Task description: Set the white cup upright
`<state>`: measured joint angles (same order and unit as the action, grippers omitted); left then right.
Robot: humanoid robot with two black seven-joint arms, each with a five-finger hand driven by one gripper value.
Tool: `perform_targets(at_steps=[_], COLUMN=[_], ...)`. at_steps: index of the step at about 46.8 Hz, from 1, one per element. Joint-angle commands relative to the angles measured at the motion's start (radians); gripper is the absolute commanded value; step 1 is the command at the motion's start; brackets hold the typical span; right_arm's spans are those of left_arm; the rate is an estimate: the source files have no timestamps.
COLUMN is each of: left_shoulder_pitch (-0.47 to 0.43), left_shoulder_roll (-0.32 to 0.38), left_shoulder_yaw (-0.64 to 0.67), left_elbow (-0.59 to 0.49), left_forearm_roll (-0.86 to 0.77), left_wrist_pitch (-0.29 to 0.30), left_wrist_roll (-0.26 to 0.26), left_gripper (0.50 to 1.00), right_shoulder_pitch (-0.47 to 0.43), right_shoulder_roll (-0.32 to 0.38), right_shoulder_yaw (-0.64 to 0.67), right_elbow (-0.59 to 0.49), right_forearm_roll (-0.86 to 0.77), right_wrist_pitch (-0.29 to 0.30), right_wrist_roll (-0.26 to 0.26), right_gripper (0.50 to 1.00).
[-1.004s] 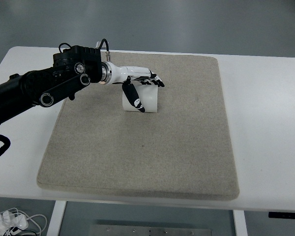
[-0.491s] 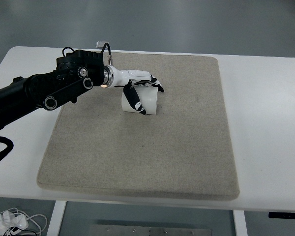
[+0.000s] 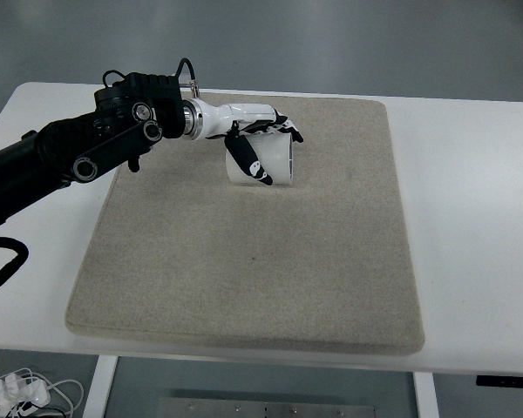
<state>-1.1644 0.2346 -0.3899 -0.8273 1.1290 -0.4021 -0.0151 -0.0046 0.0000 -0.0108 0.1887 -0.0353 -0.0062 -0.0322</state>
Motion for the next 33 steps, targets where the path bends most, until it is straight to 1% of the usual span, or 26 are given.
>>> perform_targets(at_steps=[1, 8, 12, 15, 20, 26, 33], left_shoulder_pitch=[0.002, 0.003, 0.005, 0.005, 0.006, 0.018, 0.08], left_shoulder_roll=[0.002, 0.012, 0.017, 0.023, 0.035, 0.043, 0.042], left_shoulder_yaw=[-0.015, -0.018, -0.018, -0.018, -0.02, -0.056, -0.171], left_elbow=[0.003, 0.01, 0.034, 0.062, 0.095, 0.129, 0.142], left_forearm_roll=[-0.058, -0.242, -0.365, -0.463, -0.598, -0.69, -0.698], left_wrist_pitch=[-0.003, -0.006, -0.015, -0.03, -0.072, -0.112, -0.153], left_wrist_roll=[-0.002, -0.002, -0.003, -0.009, -0.023, -0.063, -0.112], left_gripper=[0.596, 0.596, 0.593, 0.593, 0.591, 0.585, 0.578], right_shoulder_pitch=[0.0, 0.0, 0.0, 0.0, 0.0, 0.0, 0.0], right_shoulder_roll=[0.0, 0.0, 0.0, 0.0, 0.0, 0.0, 0.0], right_shoulder_yaw=[0.0, 0.0, 0.0, 0.0, 0.0, 0.0, 0.0], right_elbow=[0.0, 0.0, 0.0, 0.0, 0.0, 0.0, 0.0], right_forearm_roll=[0.0, 0.0, 0.0, 0.0, 0.0, 0.0, 0.0], right_wrist_pitch=[0.0, 0.0, 0.0, 0.0, 0.0, 0.0, 0.0], right_wrist_roll=[0.0, 0.0, 0.0, 0.0, 0.0, 0.0, 0.0], right_gripper=[0.952, 0.952, 0.952, 0.952, 0.952, 0.952, 0.952])
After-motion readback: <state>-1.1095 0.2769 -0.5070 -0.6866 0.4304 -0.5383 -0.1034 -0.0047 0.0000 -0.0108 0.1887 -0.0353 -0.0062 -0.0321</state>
